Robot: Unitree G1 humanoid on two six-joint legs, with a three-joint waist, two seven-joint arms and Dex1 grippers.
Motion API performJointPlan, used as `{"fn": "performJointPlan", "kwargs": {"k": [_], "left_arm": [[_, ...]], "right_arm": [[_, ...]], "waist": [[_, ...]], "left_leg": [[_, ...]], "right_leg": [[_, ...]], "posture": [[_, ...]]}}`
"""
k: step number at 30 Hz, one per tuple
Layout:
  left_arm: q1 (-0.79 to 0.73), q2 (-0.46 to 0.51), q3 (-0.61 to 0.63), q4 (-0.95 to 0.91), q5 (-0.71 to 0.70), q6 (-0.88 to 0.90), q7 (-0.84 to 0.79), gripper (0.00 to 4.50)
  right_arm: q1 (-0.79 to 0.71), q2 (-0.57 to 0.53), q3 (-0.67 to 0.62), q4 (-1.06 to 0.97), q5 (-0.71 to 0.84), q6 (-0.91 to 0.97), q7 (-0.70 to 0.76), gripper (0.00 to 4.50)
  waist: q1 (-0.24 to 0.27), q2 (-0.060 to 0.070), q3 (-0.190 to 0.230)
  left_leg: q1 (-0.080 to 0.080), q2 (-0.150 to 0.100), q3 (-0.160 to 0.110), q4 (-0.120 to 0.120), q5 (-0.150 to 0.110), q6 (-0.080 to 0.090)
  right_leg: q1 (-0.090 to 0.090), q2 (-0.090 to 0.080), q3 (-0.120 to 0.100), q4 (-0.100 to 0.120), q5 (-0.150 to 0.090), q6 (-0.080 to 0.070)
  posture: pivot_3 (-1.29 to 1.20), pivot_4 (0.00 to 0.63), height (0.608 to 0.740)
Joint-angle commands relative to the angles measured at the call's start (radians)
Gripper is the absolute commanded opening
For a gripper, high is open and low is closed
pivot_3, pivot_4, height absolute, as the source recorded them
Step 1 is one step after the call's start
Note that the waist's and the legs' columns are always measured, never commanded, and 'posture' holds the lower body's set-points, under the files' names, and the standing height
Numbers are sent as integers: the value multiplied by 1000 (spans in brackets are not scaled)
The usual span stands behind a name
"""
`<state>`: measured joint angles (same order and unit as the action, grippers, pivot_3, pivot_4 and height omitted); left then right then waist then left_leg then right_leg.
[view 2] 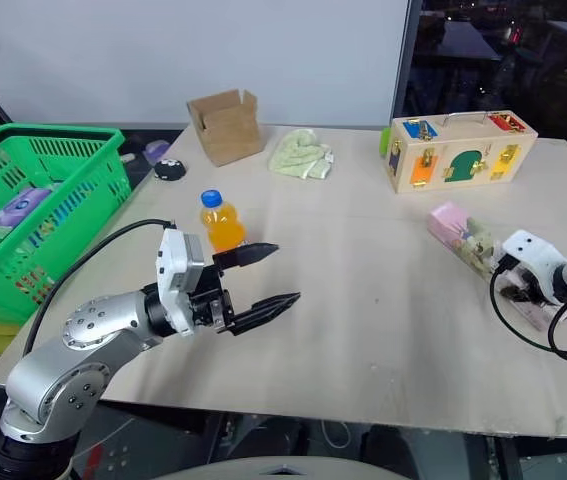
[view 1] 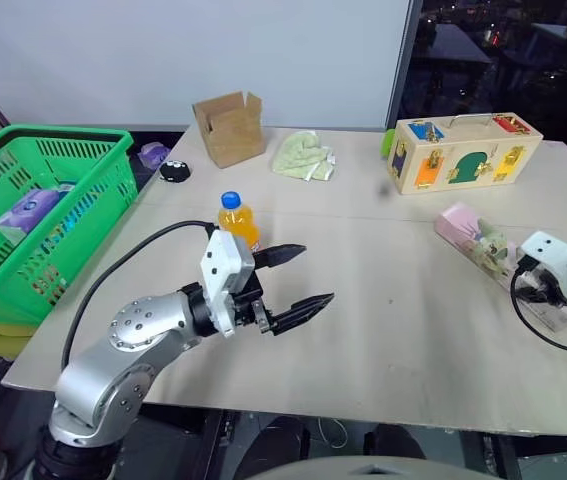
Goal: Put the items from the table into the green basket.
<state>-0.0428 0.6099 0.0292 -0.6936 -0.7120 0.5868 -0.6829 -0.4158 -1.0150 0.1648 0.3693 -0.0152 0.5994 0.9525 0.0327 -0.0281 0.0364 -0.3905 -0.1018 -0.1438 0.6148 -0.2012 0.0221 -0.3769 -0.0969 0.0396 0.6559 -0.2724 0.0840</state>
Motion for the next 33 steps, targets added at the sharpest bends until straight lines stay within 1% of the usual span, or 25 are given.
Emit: {"fn": "performJointPlan", "kwargs": {"k": [1, 2, 6, 8, 9, 11, 12, 14, 17, 20, 24, 28, 33], "left_arm": [[-22, -29, 19, -4, -52, 31, 49, 4500], [-26, -40, 25, -1, -75, 51, 69, 4500], [-51, -123, 65, 10, -346, 183, 238, 4500], [-68, -130, 64, 27, -418, 231, 283, 4500], [-84, -151, 54, 53, -450, 246, 311, 4500], [-111, -186, 50, 107, -504, 258, 345, 4500], [-124, -202, 56, 136, -524, 259, 356, 4500], [-140, -217, 65, 169, -542, 261, 368, 4500], [-153, -217, 53, 192, -536, 255, 334, 4500], [-165, -231, 50, 195, -580, 251, 291, 4500], [-168, -233, 33, 195, -590, 253, 235, 4500], [-164, -246, 33, 203, -605, 251, 214, 4500], [-147, -238, 18, 204, -569, 245, 165, 4500]], "right_arm": [[25, 11, -55, -69, 50, 12, 30, 1577], [36, 10, -76, -90, 68, 9, 41, 1577], [116, 38, -247, -311, 306, 157, 151, 1577], [151, 54, -299, -406, 388, 176, 183, 1577], [174, 84, -333, -521, 488, 247, 187, 1577], [189, 141, -361, -688, 638, 360, 167, 1577], [186, 169, -361, -753, 693, 399, 151, 1577], [178, 199, -357, -818, 751, 436, 121, 1577], [134, 265, -323, -880, 833, 462, 77, 1577], [79, 313, -270, -895, 867, 468, 51, 1577], [27, 332, -211, -880, 890, 476, 46, 1577], [0, 334, -157, -860, 898, 475, 61, 1577], [-38, 350, -132, -836, 943, 499, 56, 1577]], "waist": [[0, 2, 1], [0, 3, 1], [-5, 7, 3], [-11, 9, 3], [-14, 9, 3], [-18, 10, 3], [-20, 10, 3], [-21, 10, 4], [-19, 9, 4], [-19, 9, 4], [-19, 9, 4], [-18, 9, 4], [-18, 9, 4]], "left_leg": [[0, 0, 0, 0, 0, 0], [0, 1, 0, 0, 0, 0], [0, 2, 0, 0, 0, 0], [-2, 2, -1, 2, 0, 0], [-2, 2, -1, 2, 0, 0], [-2, 2, -1, 2, 0, 0], [-2, 2, -1, 3, 0, 0], [-2, 3, -1, 3, 0, 0], [-2, 2, 0, 4, 0, 0], [-3, 2, 1, 4, -1, -1], [-3, 2, 0, 4, -1, -1], [-3, 2, 0, 4, -1, 0], [-3, 2, 0, 4, -1, -1]], "right_leg": [[0, 0, 0, 0, 0, 0], [0, 0, 1, 1, 0, 0], [-2, 1, 1, 1, 1, 2], [-3, 2, 1, 2, 2, 4], [-2, 2, 1, 2, 2, 4], [-2, 2, 0, 2, 2, 4], [-2, 3, 1, 3, 2, 4], [-2, 4, 1, 3, 2, 4], [-2, 3, 1, 2, 1, 2], [-2, 3, 2, 1, 2, 0], [-2, 3, 1, 1, 2, -1], [-3, 3, 1, 0, 2, -1], [-3, 3, 1, 1, 2, -1]], "posture": [[22, 0, 740], [14, 0, 740], [4, 0, 740], [-13, 0, 740], [-18, 0, 740], [-28, 0, 740], [-36, 0, 740], [-39, 0, 740], [-37, 0, 740], [-34, 0, 740], [-18, 0, 740], [-6, 0, 740], [10, 0, 740]]}}
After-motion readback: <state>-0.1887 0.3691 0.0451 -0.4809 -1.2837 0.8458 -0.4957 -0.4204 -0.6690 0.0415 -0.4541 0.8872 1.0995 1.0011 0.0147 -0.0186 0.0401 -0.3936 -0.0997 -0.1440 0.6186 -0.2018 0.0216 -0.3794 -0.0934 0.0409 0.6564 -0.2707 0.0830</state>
